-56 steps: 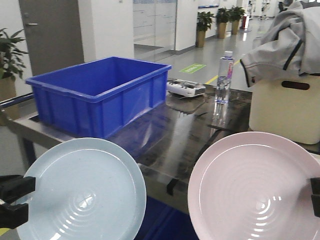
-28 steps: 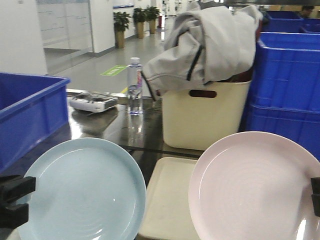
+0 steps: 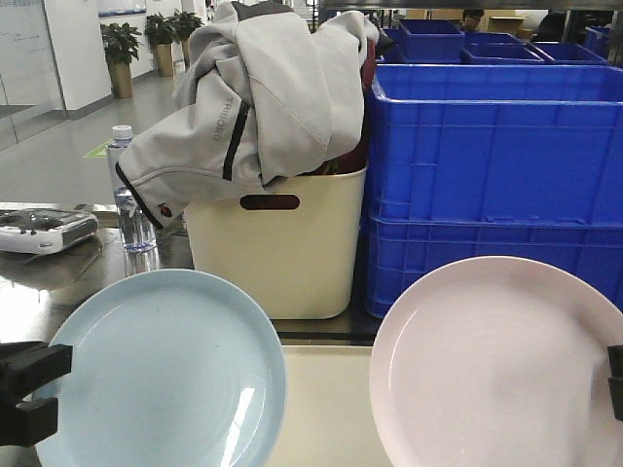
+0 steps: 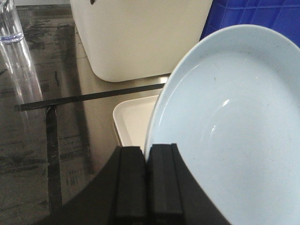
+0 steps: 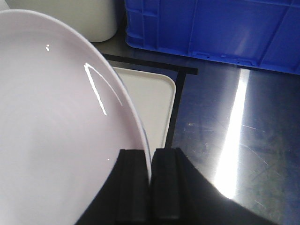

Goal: Grab plate from conveyor and place on tray
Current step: 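Lower the light blue plate onto the cream tray with the left gripper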

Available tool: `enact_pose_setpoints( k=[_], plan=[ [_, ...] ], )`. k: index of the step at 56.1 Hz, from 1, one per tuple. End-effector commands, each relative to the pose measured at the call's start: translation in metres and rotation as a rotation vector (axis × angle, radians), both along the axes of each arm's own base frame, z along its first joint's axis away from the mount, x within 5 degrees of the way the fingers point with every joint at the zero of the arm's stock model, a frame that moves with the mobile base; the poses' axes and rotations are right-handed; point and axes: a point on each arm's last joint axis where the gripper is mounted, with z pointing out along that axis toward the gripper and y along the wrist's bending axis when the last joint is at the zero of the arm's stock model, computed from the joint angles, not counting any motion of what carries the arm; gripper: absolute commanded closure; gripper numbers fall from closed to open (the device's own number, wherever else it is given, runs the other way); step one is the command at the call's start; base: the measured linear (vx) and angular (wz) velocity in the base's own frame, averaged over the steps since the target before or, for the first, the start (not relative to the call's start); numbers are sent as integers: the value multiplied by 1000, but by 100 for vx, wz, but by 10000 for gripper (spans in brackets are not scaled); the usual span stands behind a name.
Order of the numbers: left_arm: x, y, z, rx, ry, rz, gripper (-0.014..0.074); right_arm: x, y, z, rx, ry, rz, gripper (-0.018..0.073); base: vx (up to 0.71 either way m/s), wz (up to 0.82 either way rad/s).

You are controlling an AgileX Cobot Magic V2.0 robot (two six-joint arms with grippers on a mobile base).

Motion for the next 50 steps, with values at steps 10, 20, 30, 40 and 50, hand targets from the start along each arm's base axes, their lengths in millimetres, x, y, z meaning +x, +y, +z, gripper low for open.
enact_pose_setpoints(
  k=[10, 20, 30, 40, 50],
  plan=[
    [0, 1, 20, -49, -112, 19, 594, 0, 0, 15, 18, -112, 5, 568, 2, -2],
    [0, 1, 20, -49, -112, 19, 594, 0, 0, 15, 18, -112, 5, 568, 0, 0],
    [0, 1, 20, -49, -112, 19, 594, 0, 0, 15, 18, -112, 5, 568, 0, 0],
    [0, 1, 20, -49, -112, 19, 594, 0, 0, 15, 18, -112, 6, 568, 0, 0],
    [0, 1, 20, -50, -117, 20, 594, 0, 0, 16, 18, -114, 6, 568, 0, 0]
  ],
)
